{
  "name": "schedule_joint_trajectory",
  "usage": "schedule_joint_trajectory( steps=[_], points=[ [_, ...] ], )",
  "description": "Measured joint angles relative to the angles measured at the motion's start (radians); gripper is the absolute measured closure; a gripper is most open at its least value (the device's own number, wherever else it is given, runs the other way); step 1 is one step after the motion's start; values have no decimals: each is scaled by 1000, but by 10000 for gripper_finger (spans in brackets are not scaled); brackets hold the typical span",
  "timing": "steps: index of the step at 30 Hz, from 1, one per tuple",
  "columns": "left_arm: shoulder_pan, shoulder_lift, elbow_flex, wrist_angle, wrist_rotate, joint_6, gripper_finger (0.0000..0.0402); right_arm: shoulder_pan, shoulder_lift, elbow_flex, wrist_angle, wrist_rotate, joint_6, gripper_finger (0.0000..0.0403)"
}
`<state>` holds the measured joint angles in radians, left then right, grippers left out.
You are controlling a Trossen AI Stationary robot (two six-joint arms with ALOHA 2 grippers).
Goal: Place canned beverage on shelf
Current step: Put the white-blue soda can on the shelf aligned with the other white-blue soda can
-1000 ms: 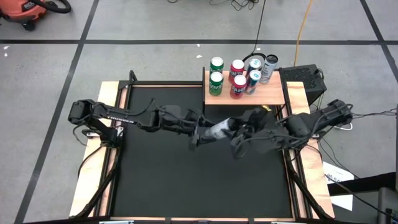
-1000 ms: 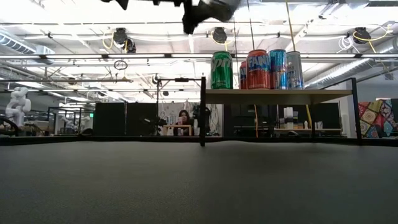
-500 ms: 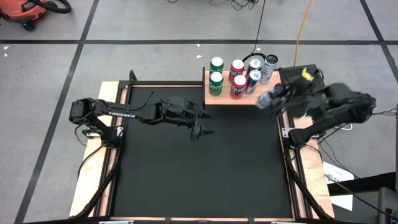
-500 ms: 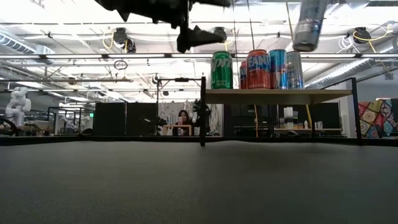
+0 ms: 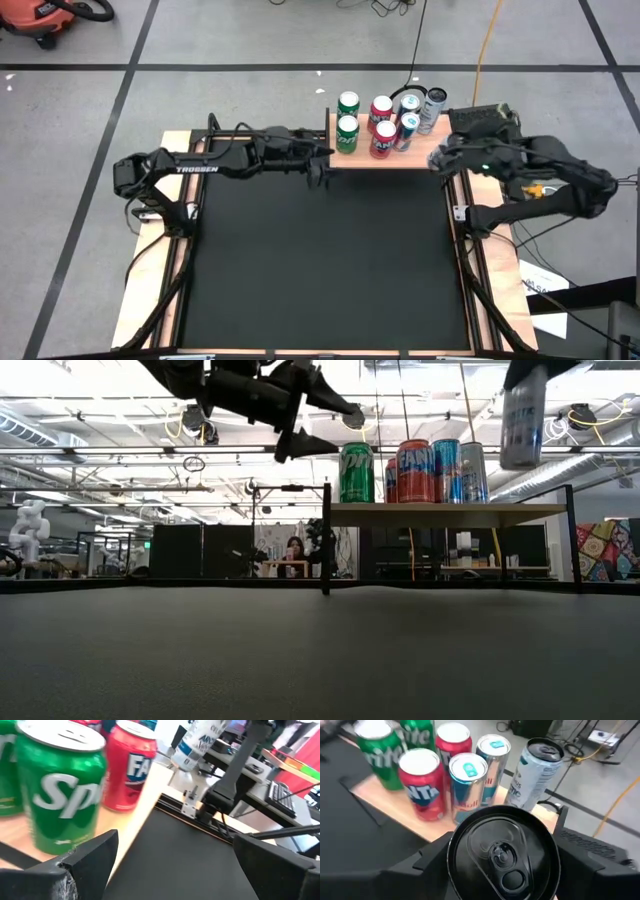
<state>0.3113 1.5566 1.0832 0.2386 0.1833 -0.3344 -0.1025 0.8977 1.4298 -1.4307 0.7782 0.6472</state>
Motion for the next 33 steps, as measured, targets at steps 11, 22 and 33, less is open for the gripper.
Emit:
schedule_joint_trajectory(
  steps=[11,22,33],
  points=[
    [23,0,0,16,-15,8,6,-354,38,-82,302,-221,-406,149],
    [31,1,0,15,-15,3,6,-629,116,-109,405,-504,-595,149],
    [31,1,-1,-8,-7,2,6,-774,160,-108,434,-650,-684,144]
  ],
)
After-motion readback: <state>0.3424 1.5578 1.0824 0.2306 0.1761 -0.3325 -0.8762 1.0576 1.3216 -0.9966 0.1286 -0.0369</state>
